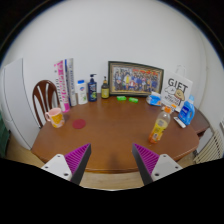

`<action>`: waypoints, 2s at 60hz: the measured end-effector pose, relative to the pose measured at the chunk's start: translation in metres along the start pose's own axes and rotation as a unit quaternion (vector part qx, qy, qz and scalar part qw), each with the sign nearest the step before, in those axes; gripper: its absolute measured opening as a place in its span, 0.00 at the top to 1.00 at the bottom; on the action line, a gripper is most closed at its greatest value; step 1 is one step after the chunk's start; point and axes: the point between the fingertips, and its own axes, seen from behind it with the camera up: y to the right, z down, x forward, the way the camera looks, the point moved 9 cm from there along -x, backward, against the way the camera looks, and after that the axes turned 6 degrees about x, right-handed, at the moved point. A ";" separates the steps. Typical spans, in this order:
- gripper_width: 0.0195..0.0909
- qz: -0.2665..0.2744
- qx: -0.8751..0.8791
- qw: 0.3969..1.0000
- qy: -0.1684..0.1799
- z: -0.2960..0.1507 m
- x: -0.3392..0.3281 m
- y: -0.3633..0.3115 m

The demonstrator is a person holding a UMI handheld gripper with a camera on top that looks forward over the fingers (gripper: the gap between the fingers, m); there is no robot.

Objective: Pour water

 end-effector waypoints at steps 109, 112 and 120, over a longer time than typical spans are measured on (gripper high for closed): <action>0.92 0.156 -0.573 0.774 0.222 -0.219 0.215 -0.109; 0.91 0.160 -0.615 0.739 0.225 -0.215 0.223 -0.143; 0.91 0.180 -0.720 0.639 0.203 -0.188 0.253 -0.210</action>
